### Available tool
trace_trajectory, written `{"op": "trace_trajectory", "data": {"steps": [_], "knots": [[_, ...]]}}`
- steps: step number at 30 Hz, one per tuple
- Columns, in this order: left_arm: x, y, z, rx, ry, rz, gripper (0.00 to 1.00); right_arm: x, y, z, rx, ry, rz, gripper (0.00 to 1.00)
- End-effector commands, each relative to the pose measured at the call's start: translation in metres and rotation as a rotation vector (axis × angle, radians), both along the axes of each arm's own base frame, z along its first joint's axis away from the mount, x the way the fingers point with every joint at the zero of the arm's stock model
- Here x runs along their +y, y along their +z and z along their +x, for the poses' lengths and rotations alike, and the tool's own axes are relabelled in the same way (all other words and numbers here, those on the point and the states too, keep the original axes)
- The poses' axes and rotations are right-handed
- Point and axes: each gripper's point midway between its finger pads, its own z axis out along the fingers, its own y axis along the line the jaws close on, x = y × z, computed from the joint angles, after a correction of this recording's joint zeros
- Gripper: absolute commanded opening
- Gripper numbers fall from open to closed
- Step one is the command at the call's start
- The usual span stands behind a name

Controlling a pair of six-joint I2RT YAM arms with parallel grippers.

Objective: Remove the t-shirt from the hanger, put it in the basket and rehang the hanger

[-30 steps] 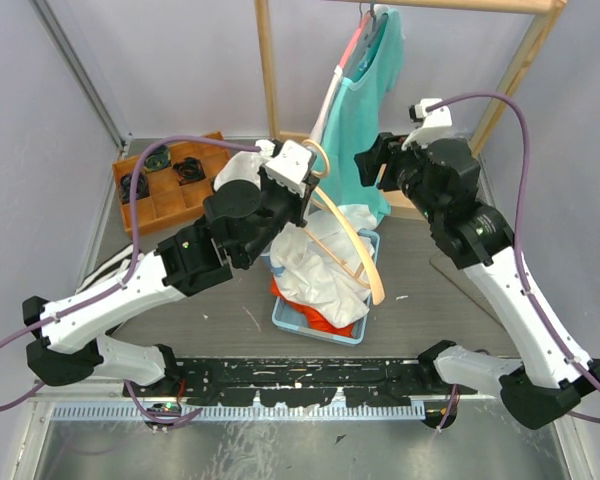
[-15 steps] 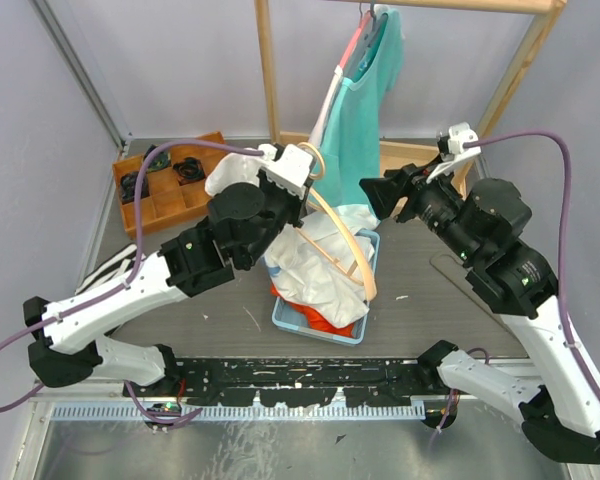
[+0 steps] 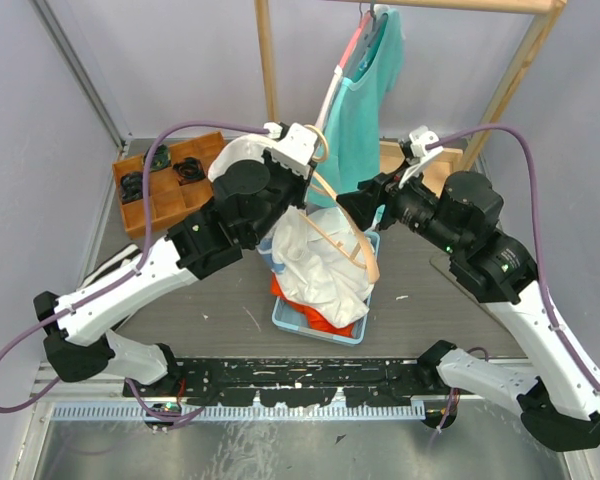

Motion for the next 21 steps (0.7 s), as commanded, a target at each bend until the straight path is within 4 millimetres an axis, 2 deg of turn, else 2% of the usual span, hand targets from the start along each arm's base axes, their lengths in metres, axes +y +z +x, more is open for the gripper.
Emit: {"op": "trace_trajectory", "data": {"steps": [1,9,21], "knots": [[-0.002,0.034,-0.003,-0.047,-0.032,-0.070,0.00,0.016,0.012,-0.005,-0.052,0.066,0.012,0.60],[-0.005,0.039,-0.004,-0.047,-0.043,-0.075,0.00,0.035,0.000,-0.001,-0.047,0.060,-0.037,0.59],[0.005,0.049,-0.014,-0.052,-0.066,-0.112,0.00,0.042,-0.005,0.005,-0.058,0.045,-0.054,0.32]]}}
